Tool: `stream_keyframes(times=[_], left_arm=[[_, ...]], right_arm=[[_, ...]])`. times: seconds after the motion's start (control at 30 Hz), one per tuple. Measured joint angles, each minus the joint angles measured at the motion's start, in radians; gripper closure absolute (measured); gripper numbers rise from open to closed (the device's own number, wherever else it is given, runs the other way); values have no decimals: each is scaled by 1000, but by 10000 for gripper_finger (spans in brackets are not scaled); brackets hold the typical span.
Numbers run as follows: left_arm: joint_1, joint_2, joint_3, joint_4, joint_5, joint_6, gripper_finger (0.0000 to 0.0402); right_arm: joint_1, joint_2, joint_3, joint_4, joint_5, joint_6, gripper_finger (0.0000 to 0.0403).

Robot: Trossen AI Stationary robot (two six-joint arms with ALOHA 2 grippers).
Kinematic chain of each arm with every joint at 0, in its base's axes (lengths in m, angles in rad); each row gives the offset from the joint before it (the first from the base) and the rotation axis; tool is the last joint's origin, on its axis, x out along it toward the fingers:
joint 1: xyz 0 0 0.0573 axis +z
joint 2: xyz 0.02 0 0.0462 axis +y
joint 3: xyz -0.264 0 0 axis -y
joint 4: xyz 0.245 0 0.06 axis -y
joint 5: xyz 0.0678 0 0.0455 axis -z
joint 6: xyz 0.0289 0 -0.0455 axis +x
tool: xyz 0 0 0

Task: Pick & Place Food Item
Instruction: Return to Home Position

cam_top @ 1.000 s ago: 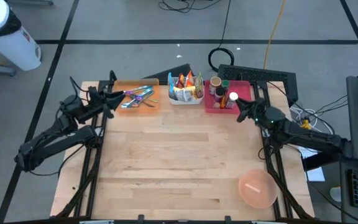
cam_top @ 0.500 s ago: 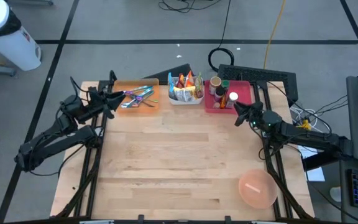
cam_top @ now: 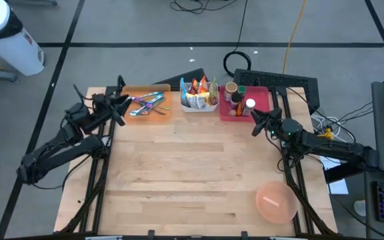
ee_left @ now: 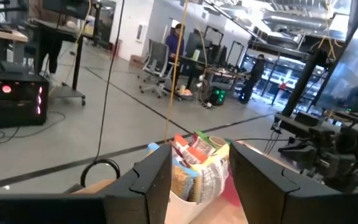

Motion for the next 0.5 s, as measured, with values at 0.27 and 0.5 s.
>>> stream_keyframes(times=[0.27,0.5], left_arm=[[0,-108,-228,301,-53,-4,236],[0,-122,-346,391,-61,10,236]], right_arm=[[0,0,0,0,0,-44,314],[0,0,-1,0,1,-52,314]])
